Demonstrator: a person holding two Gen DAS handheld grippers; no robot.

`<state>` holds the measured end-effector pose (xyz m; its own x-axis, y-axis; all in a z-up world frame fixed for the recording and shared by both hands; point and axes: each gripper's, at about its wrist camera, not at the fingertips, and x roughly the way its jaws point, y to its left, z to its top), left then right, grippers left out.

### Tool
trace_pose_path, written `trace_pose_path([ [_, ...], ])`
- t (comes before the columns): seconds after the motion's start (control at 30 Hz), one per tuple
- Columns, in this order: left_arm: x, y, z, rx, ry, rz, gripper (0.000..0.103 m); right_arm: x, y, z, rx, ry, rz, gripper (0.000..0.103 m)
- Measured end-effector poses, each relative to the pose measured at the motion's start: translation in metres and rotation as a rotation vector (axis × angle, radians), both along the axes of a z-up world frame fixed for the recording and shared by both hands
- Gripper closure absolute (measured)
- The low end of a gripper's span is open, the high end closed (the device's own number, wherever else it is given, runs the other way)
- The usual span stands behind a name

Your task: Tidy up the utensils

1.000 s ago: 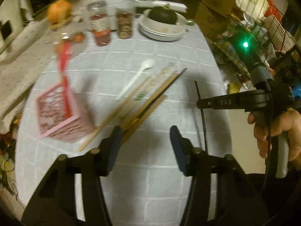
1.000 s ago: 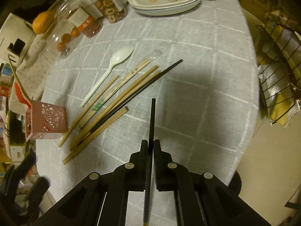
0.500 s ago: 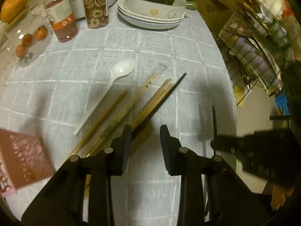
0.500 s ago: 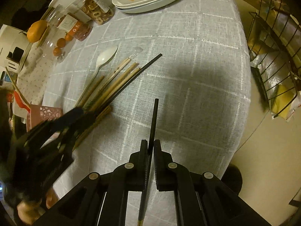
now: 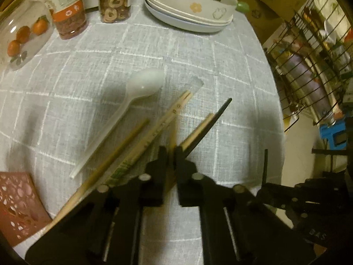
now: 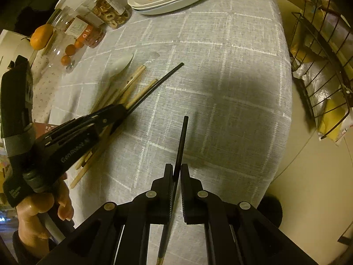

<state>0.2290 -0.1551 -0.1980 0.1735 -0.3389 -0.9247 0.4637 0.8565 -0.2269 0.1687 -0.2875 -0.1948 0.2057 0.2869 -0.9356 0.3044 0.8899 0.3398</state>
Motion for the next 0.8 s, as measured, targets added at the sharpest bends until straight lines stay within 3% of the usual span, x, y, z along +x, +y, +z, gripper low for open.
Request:
trace_pose_path([
  [0.3,-0.023,0.032,0.033,-0.01,-0.064,0.01,0.096,-0.003,0.01,0.018,-0.01,-0.05,0.02,0.097],
  [0.6,-0.066,0.061,0.086,-0.026,-0.168,0.02,0.096,-0.019,0.04,0.064,-0.043,-0.169,0.084,0.098],
  [0.8,-0.098,0.092,0.115,-0.014,-0.238,0.039,0.096,-0.036,0.064,0.101,-0.12,-0.27,0.149,0.098],
])
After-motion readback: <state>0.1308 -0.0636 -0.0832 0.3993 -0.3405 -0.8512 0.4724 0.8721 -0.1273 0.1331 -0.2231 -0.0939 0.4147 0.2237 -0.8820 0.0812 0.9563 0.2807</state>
